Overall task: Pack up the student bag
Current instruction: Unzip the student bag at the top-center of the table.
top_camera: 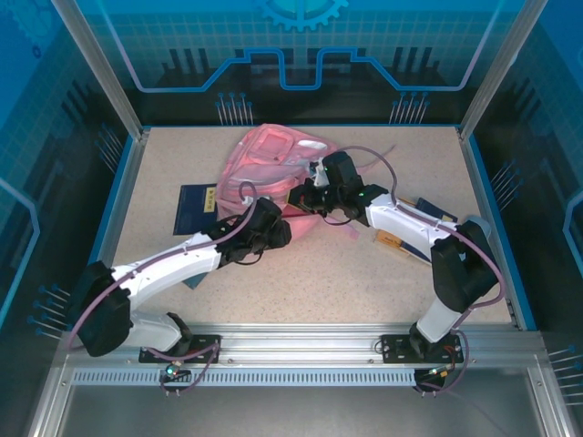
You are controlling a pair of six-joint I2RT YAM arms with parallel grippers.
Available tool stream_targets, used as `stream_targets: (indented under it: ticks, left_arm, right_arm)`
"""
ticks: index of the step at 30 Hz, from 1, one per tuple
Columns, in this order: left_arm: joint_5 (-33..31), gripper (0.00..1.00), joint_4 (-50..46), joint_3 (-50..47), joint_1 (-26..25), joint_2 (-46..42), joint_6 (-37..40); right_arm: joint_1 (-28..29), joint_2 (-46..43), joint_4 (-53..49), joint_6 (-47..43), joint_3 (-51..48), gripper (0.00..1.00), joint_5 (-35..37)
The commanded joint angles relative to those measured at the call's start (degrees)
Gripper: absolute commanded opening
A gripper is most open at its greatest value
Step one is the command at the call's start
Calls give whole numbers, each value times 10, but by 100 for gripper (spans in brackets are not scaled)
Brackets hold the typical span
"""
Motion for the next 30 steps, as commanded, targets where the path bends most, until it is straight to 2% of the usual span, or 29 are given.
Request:
stream_targets:
  ticks: [1, 6, 15, 22, 30]
  left_arm:
    - [-37, 48, 7, 27, -3, 20, 7]
    - [-81, 44, -17, 48, -3, 45, -4]
    - [-103, 38, -10, 55, -2, 55, -15]
    - [-115, 21, -22, 55, 1, 54, -28]
    - [-117, 28, -32, 55, 4, 61, -32]
  right_arm:
    - [9, -4, 69, 7, 23, 0, -42]
    - [10, -5, 70, 10, 20, 0, -46]
    - [17, -2, 75, 17, 16, 0, -51]
    - [17, -4, 70, 15, 15, 0, -49]
    - [17, -7, 70, 15, 13, 0, -46]
